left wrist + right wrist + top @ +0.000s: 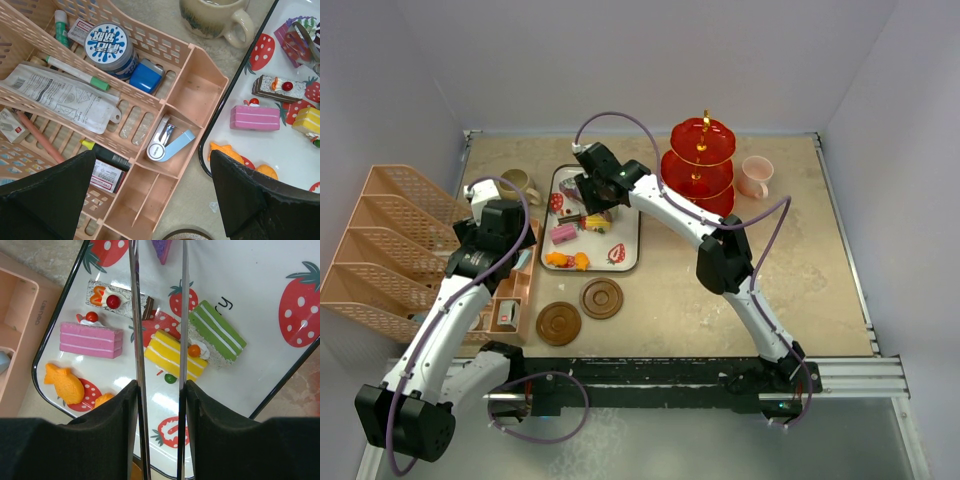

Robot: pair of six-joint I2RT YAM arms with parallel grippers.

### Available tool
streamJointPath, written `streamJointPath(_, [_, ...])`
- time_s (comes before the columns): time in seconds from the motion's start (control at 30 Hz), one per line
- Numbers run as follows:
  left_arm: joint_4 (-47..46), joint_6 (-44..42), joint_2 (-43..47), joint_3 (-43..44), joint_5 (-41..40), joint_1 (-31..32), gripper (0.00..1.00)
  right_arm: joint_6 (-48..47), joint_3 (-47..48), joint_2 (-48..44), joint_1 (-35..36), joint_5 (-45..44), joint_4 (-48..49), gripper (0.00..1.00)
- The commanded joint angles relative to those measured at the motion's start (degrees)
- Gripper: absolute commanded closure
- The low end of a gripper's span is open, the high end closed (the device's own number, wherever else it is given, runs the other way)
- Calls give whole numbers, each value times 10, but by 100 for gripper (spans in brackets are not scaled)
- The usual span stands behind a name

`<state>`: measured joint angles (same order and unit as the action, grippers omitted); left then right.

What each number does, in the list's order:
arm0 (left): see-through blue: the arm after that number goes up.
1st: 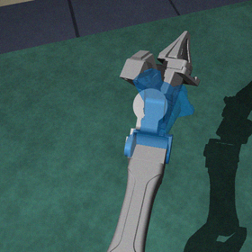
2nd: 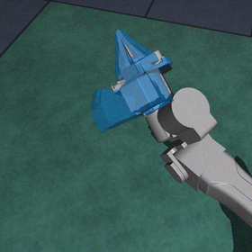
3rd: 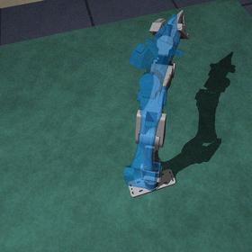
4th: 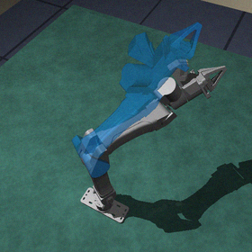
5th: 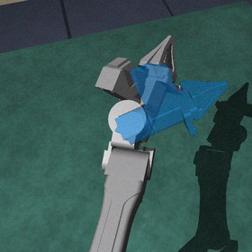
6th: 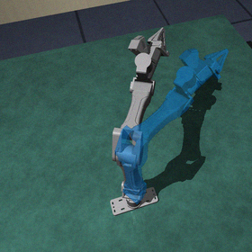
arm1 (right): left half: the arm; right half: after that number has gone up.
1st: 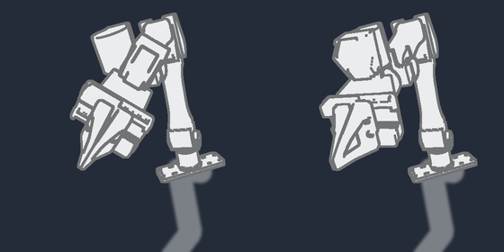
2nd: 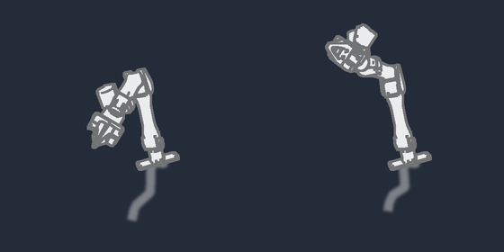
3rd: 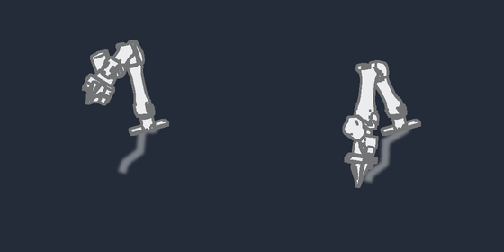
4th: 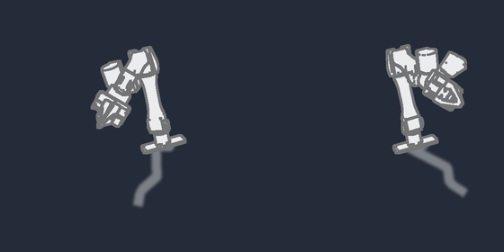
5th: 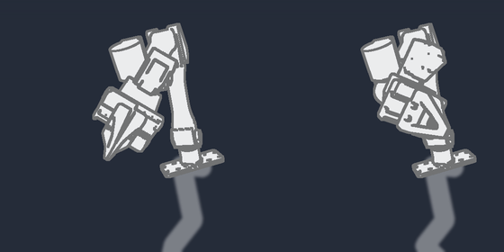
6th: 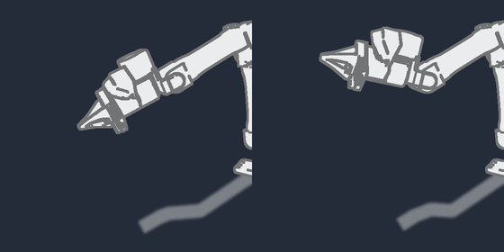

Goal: Serve the afternoon tea
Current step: Pick up the desert from the tray.

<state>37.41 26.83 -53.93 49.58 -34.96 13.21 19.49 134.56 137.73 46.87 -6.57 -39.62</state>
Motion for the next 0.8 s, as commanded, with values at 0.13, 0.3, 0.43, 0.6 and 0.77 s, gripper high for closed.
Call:
streamJointPath(0.13, [-12,-2,14,4,-6,1,6,0,25,-3,1,-17,15,57])
streamJointPath(0.3, [-13,-3,15,5,0,1,6,4,16,-2,1,-12,20,60])
streamJointPath(0.43, [-14,-3,18,5,2,1,6,6,5,-4,1,-11,24,60])
streamJointPath(0.6, [-15,-3,20,4,2,1,6,7,2,-6,1,-9,27,57])
streamJointPath(0.77, [-14,-3,21,5,-3,1,6,6,2,-9,1,-9,25,61])
